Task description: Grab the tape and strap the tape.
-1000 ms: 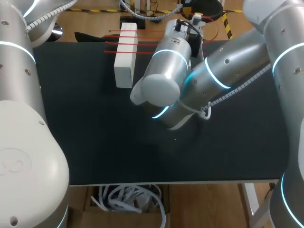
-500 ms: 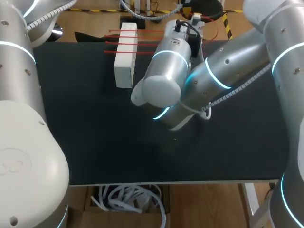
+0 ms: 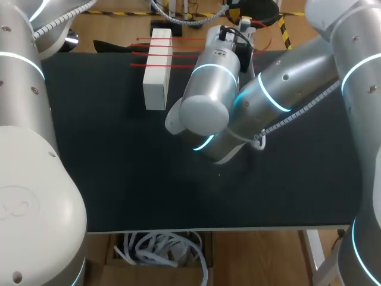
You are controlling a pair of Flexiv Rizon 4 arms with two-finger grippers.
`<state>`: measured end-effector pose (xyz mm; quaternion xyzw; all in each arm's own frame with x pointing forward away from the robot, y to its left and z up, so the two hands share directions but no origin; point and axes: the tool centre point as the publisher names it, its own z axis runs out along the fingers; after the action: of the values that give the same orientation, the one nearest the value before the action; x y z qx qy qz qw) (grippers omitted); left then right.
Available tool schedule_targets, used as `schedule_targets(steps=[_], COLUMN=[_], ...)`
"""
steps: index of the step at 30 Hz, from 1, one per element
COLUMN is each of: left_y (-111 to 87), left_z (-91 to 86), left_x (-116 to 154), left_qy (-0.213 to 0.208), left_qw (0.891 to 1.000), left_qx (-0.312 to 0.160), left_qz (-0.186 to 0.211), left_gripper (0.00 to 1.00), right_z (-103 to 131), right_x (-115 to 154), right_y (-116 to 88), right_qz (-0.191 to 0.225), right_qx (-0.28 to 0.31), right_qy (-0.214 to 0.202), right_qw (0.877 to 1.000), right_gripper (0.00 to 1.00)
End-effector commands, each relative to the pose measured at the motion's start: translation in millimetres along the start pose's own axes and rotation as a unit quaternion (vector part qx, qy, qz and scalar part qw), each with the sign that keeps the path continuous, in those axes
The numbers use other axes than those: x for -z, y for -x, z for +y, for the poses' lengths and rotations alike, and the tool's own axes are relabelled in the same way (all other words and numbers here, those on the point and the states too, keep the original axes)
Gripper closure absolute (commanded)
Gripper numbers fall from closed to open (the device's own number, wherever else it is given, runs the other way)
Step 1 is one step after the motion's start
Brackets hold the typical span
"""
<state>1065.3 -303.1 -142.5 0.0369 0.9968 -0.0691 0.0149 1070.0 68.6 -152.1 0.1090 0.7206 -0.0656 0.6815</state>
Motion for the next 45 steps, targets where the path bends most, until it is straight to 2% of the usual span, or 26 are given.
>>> schedule_targets(steps=[1,4,5,6,7,8,9,12,17,26,31,36,38,40,45], left_y=[0.9,0.9,0.9,0.9,0.9,0.9,0.9,0.9,0.9,0.9,0.9,0.9,0.9,0.9,0.9], left_z=[-1.4,-1.4,-1.4,-1.4,-1.4,-1.4,-1.4,-1.4,-1.4,-1.4,-1.4,-1.4,-1.4,-1.4,-1.4], left_x=[0.7,0.7,0.7,0.7,0.7,0.7,0.7,0.7,0.7,0.7,0.7,0.7,0.7,0.7,0.7], left_qy=[0.002,0.002,0.002,0.002,0.002,0.002,0.002,0.002,0.002,0.002,0.002,0.002,0.002,0.002,0.002], left_qw=[1.000,1.000,1.000,1.000,1.000,1.000,1.000,1.000,1.000,1.000,1.000,1.000,1.000,1.000,1.000], left_qx=[0.000,0.000,0.000,0.000,0.000,0.000,0.000,0.000,0.000,0.000,0.000,0.000,0.000,0.000,0.000], left_qz=[0.002,0.002,0.002,0.002,0.002,0.002,0.002,0.002,0.002,0.002,0.002,0.002,0.002,0.002,0.002], left_gripper=[1.00,1.00,1.00,1.00,1.00,1.00,1.00,1.00,1.00,1.00,1.00,1.00,1.00,1.00,1.00], right_z=[-0.9,-1.6,-1.8,-2.3,-2.7,-3.4,-4.4,-7.7,-13.1,-28.3,-49.0,-82.3,-93.2,-107.9,-135.8], right_x=[0.3,0.3,0.4,0.4,0.3,0.4,0.5,1.4,7.9,26.6,33.6,31.1,29.9,26.7,11.0], right_y=[4.1,4.1,4.1,4.1,4.0,3.8,3.5,2.5,-0.1,-4.4,-8.3,-19.8,-23.0,-29.0,-31.7], right_qz=[0.009,0.010,0.011,0.012,0.012,0.012,0.012,0.014,0.023,0.040,0.053,0.078,0.079,0.085,0.088], right_qx=[-0.001,-0.001,-0.001,-0.001,-0.001,-0.001,0.001,0.005,0.012,0.019,0.024,0.031,0.040,0.053,0.058], right_qy=[0.000,-0.002,-0.002,-0.001,-0.001,0.000,0.000,0.003,0.022,0.066,0.086,0.088,0.095,0.104,0.102], right_qw=[1.000,1.000,1.000,1.000,1.000,1.000,1.000,1.000,0.999,0.997,0.995,0.993,0.992,0.990,0.989], right_gripper=[0.58,0.55,0.46,0.31,0.51,0.61,0.62,0.55,0.52,0.53,0.51,0.51,0.55,0.58,0.57])
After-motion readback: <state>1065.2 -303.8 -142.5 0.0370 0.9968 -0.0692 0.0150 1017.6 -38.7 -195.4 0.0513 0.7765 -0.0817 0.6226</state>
